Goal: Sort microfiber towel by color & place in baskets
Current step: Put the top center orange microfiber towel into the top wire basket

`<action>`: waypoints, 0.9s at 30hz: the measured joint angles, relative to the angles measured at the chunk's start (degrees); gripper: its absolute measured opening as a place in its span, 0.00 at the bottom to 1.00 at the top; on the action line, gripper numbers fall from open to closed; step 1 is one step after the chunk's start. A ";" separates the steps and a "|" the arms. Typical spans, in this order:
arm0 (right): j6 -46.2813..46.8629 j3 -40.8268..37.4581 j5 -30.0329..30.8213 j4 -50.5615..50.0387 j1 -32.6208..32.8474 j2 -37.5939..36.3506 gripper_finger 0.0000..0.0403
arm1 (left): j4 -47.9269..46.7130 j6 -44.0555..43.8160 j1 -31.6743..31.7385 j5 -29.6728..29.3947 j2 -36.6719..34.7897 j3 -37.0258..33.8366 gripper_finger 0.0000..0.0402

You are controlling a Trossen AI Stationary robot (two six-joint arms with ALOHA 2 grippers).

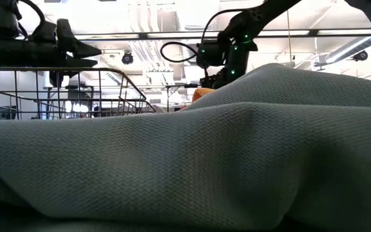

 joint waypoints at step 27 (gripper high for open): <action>-0.82 2.48 8.90 11.41 -0.15 1.05 0.35 | -0.87 -0.02 -0.02 5.52 0.17 0.00 0.48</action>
